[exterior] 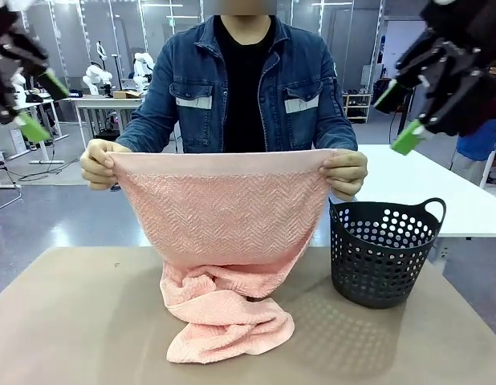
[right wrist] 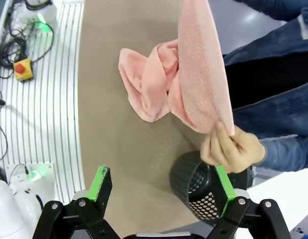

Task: Fold the towel.
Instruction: Grab the top end of the 100 cm Hotel Towel extended by the human.

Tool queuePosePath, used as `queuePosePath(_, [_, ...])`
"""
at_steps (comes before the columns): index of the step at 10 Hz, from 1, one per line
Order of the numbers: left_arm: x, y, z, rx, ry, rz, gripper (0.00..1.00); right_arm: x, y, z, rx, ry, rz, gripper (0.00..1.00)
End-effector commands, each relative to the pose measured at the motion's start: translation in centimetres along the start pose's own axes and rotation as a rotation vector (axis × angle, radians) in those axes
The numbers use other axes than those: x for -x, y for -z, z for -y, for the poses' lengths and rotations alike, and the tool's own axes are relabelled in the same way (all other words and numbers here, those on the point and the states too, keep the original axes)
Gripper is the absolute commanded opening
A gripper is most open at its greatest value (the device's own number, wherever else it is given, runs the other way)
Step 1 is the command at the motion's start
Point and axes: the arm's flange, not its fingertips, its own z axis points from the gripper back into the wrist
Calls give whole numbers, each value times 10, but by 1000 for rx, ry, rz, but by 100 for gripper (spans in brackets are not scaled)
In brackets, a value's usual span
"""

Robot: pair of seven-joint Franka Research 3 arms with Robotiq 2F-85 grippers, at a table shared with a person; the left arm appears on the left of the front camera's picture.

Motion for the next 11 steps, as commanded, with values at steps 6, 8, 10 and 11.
queuePosePath(6, [-62, 51, -54, 47, -3, -212, 100, -62, 31, 41, -22, -67, -148, 100])
queuePosePath(8, [-63, 66, -57, 37, -5, -203, 100, -78, 50, 62, -8, -64, -193, 100])
queuePosePath(10, [-58, 80, -61, 40, -16, -195, 100, -92, 76, 86, -10, -71, -229, 100])
queuePosePath(11, [-55, 85, -63, 36, -23, -191, 100, -97, 88, 94, -26, -87, -243, 100])
